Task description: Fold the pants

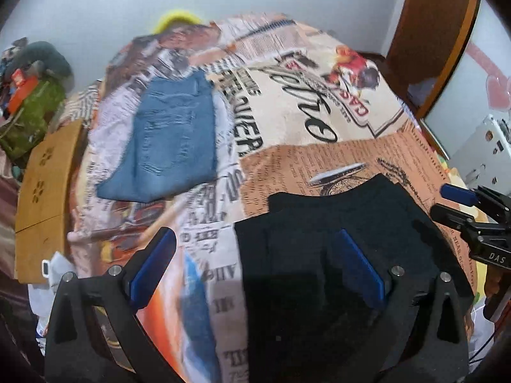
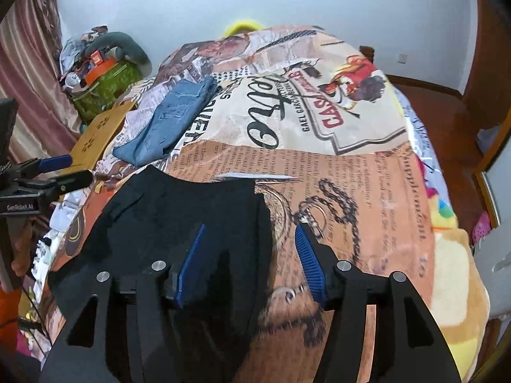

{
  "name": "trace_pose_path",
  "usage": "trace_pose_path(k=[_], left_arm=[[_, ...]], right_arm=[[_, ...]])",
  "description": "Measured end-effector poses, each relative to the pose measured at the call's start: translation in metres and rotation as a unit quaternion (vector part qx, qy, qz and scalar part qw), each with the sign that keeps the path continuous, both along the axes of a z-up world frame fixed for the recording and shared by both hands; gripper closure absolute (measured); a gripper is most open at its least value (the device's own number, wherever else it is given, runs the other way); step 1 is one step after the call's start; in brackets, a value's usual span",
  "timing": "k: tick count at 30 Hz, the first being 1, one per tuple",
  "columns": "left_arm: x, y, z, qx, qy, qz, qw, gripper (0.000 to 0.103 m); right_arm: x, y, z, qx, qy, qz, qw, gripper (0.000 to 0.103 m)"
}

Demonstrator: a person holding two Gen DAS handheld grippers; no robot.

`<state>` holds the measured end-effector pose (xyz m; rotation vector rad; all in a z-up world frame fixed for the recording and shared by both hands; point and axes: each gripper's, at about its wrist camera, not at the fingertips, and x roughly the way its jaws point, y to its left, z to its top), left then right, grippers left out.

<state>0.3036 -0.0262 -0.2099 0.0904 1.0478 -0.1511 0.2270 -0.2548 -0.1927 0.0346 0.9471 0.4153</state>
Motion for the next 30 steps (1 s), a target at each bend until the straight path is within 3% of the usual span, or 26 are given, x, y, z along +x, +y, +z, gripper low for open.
trace_pose_path(k=[9, 12, 19, 24, 30], left_arm=[[0.032, -0.015, -0.049, 0.043, 0.038, -0.005, 0.9983, 0.001], [0.034, -0.011, -0.060, 0.041, 0.042, -0.003, 0.9983, 0.001], [0.038, -0.010, -0.069, 0.055, 0.028, -0.005, 0.9981, 0.000], [0.037, -0.010, -0.065, 0.059, 0.023, -0.002, 0.9980, 0.000], [0.016, -0.011, -0.027, 0.056, -0.027, 0.000, 0.9981, 0.001]], right_arm=[[0.037, 0.018, -0.036, -0.025, 0.030, 0.041, 0.998, 0.051], [0.042, 0.017, -0.044, -0.011, 0.036, 0.058, 0.998, 0.067], [0.037, 0.019, -0.049, -0.030, 0.008, 0.065, 0.997, 0.082], [0.040, 0.018, -0.048, -0.036, 0.011, 0.059, 0.998, 0.083], [0.032, 0.015, -0.027, -0.045, 0.009, 0.038, 0.998, 0.081]])
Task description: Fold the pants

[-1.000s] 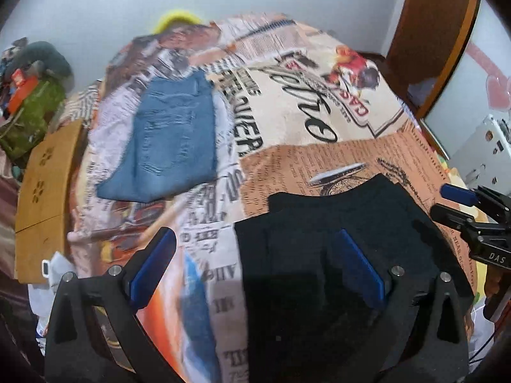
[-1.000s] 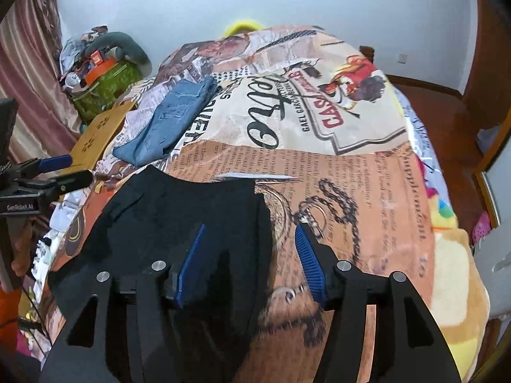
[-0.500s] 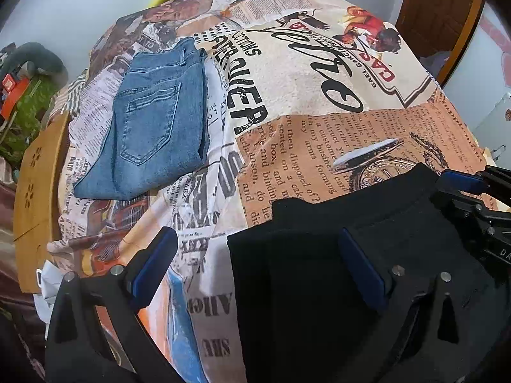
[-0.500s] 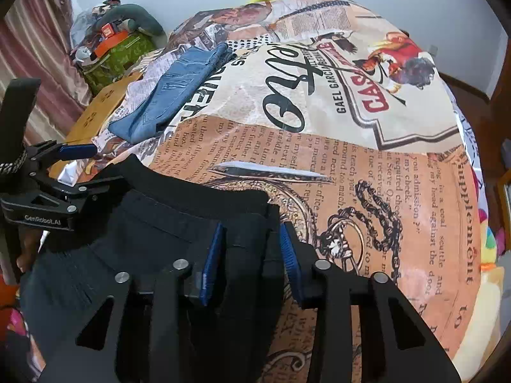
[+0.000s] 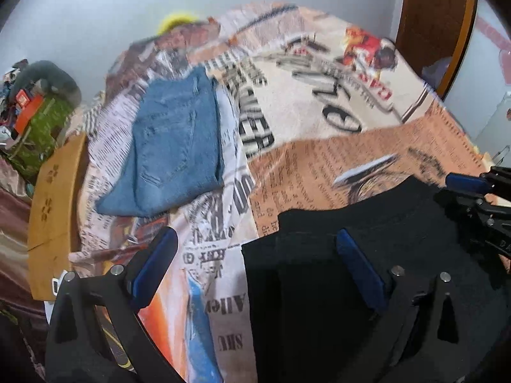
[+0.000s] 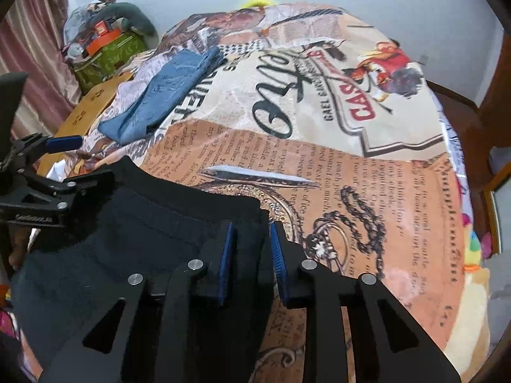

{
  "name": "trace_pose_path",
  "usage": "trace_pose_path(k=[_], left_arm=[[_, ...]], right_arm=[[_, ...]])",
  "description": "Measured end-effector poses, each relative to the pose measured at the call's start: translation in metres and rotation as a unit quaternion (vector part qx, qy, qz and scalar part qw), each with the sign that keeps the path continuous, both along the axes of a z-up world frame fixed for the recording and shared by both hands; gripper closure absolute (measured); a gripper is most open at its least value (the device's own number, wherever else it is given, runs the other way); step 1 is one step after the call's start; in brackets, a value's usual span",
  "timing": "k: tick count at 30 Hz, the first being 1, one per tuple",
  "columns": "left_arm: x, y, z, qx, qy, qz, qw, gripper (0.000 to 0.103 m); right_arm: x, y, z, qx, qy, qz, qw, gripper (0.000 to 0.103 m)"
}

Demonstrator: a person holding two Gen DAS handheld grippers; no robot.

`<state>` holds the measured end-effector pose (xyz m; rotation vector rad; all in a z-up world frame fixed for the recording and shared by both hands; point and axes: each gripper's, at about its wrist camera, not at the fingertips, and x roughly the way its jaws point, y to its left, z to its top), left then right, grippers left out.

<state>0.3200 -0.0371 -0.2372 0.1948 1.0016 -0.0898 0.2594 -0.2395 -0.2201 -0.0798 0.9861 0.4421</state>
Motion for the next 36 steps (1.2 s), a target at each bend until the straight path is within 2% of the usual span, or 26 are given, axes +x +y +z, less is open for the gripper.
trace_pose_path(k=[2, 4, 7, 13, 16, 18, 21, 26, 30, 36], left_arm=[[-0.009, 0.003, 0.016, -0.014, -0.018, 0.001, 0.9997, 0.001], [-0.019, 0.006, 0.029, -0.029, -0.033, 0.000, 0.9990, 0.001], [-0.033, 0.011, 0.043, -0.051, -0.050, 0.000, 0.9974, 0.001], [-0.058, 0.016, 0.047, -0.067, -0.053, -0.004, 0.9963, 0.001], [-0.063, 0.019, 0.040, -0.081, -0.030, -0.008, 0.9962, 0.001], [-0.064, 0.022, 0.031, -0.093, -0.002, -0.015, 0.9956, 0.001], [-0.061, 0.026, 0.017, -0.109, 0.038, -0.011, 0.9933, 0.001], [-0.058, 0.021, -0.009, -0.107, 0.088, -0.013, 0.9903, 0.001], [-0.051, 0.018, -0.026, -0.129, 0.123, -0.017, 0.9839, 0.001], [-0.038, 0.017, -0.039, -0.162, 0.161, -0.021, 0.9734, 0.000]], right_arm=[[-0.007, -0.002, 0.010, -0.002, -0.007, -0.003, 1.000, 0.077], [-0.014, -0.004, 0.019, 0.000, -0.019, -0.004, 1.000, 0.065], [-0.028, -0.005, 0.032, 0.002, -0.038, -0.002, 0.999, 0.057], [-0.051, -0.010, 0.049, 0.014, -0.056, 0.001, 0.998, 0.045], [-0.062, -0.012, 0.047, 0.019, -0.054, 0.001, 0.998, 0.036], [-0.067, -0.012, 0.043, 0.016, -0.048, -0.001, 0.999, 0.036], [-0.069, -0.015, 0.028, 0.020, -0.024, -0.014, 0.999, 0.028], [-0.066, -0.021, 0.001, 0.051, 0.036, -0.023, 0.998, 0.027], [-0.059, -0.030, -0.011, 0.102, 0.076, -0.024, 0.992, 0.027], [-0.049, -0.032, -0.026, 0.141, 0.120, -0.013, 0.983, 0.027]])
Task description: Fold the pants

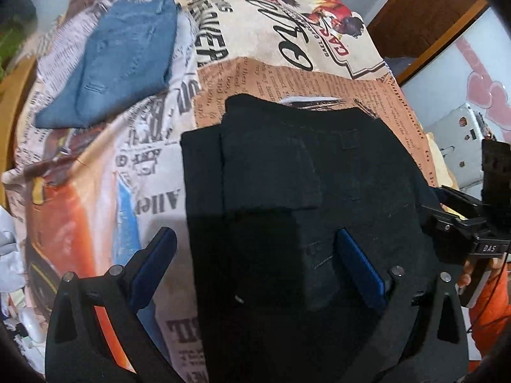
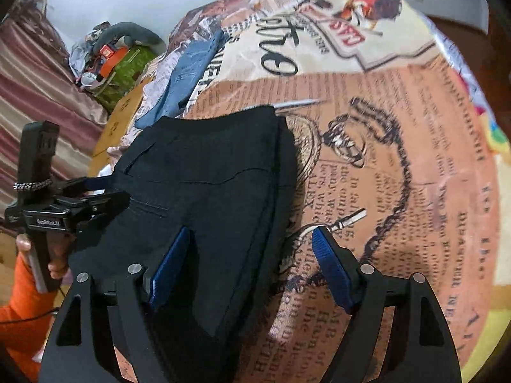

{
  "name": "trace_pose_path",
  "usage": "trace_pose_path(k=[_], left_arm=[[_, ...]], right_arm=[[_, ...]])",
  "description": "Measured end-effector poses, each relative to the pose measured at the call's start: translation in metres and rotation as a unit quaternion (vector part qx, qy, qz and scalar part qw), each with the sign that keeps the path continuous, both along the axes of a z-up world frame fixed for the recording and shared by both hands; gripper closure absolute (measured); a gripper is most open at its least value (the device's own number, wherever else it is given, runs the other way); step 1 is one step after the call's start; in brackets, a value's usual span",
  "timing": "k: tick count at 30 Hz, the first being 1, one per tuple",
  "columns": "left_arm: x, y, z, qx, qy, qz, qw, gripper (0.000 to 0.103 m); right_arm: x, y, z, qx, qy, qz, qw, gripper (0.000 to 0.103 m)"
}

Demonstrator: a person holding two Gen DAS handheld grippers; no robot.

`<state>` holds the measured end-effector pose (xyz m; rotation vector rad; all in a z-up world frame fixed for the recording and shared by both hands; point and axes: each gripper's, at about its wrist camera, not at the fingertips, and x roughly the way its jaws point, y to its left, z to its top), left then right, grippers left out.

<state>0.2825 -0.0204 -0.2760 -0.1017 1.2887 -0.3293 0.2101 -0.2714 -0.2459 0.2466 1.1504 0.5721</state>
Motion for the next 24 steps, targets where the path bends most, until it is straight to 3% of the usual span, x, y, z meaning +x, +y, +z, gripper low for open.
trace_pose_path(k=[7, 9, 12, 15, 18, 20, 24], left_arm=[[0.015, 0.012, -0.014, -0.058, 0.045, 0.011, 0.9973, 0.001], [0.016, 0.010, -0.012, -0.061, 0.039, 0.006, 0.9974, 0.007], [0.017, 0.006, -0.008, -0.069, 0.031, -0.001, 0.9971, 0.019], [0.021, 0.006, -0.008, -0.075, 0.032, 0.007, 0.9966, 0.026], [0.021, 0.005, -0.004, -0.075, 0.029, 0.007, 0.9968, 0.038], [0.019, 0.006, 0.003, -0.069, 0.016, 0.005, 0.9975, 0.053], [0.012, 0.009, 0.011, -0.065, 0.005, 0.007, 0.9979, 0.061]], right_arm=[[0.012, 0.001, -0.005, 0.030, 0.010, 0.007, 0.999, 0.028], [0.015, 0.003, -0.006, 0.036, 0.014, 0.013, 0.999, 0.034], [0.020, 0.006, -0.009, 0.054, 0.029, 0.021, 0.998, 0.051], [0.020, 0.010, -0.008, 0.049, 0.026, 0.025, 0.998, 0.057], [0.015, 0.016, -0.004, 0.037, 0.011, 0.028, 0.999, 0.065], [0.012, 0.019, 0.002, 0.019, -0.007, 0.028, 0.999, 0.071], [0.006, 0.023, 0.011, -0.006, -0.036, 0.033, 0.999, 0.078]])
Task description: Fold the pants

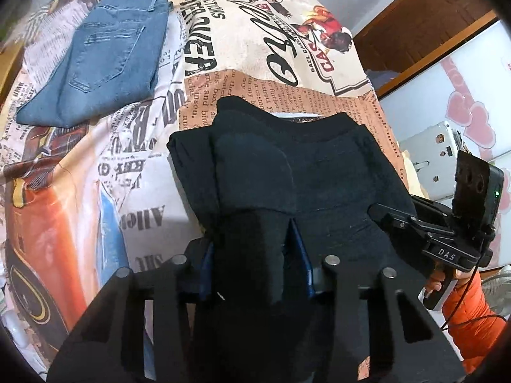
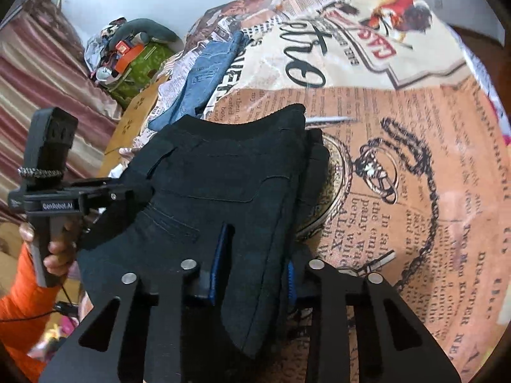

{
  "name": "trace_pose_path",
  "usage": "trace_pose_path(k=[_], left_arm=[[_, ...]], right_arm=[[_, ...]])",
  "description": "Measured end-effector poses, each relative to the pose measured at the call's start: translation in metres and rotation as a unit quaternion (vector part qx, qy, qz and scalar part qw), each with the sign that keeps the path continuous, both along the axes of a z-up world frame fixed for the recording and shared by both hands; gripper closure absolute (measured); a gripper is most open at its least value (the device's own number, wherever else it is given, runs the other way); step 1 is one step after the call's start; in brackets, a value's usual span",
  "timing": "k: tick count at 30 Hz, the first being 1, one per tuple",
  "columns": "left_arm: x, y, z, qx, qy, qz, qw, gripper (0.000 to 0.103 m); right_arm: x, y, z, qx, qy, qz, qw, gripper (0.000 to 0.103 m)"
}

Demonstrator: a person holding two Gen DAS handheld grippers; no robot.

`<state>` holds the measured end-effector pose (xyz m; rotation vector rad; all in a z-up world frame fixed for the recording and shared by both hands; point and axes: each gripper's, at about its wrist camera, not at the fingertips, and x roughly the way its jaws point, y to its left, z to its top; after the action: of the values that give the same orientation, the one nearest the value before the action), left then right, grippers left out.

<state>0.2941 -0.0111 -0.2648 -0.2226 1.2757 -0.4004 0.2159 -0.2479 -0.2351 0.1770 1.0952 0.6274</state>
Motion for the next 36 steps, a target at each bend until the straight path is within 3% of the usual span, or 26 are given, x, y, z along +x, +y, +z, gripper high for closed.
trace_pose_path(k=[8, 21, 30, 36], left_arm=[[-0.024, -0.013, 0.025, 0.051, -0.059, -0.006, 0.9970, 0.072], [-0.038, 0.008, 0.081, 0.061, -0.152, 0.037, 0.9859, 0.077], [-0.009, 0.056, 0.123, 0.065, -0.217, 0.083, 0.9705, 0.077], [0.028, 0.099, 0.131, 0.066, -0.227, 0.116, 0.9647, 0.077]], right_arm=[[-0.007, 0.006, 0.021, -0.022, -0.050, 0.002, 0.999, 0.088], [-0.003, 0.033, 0.072, -0.021, -0.134, 0.005, 0.991, 0.090], [0.027, 0.072, 0.107, -0.002, -0.187, 0.010, 0.982, 0.090], [0.064, 0.114, 0.119, 0.005, -0.209, 0.018, 0.978, 0.091]])
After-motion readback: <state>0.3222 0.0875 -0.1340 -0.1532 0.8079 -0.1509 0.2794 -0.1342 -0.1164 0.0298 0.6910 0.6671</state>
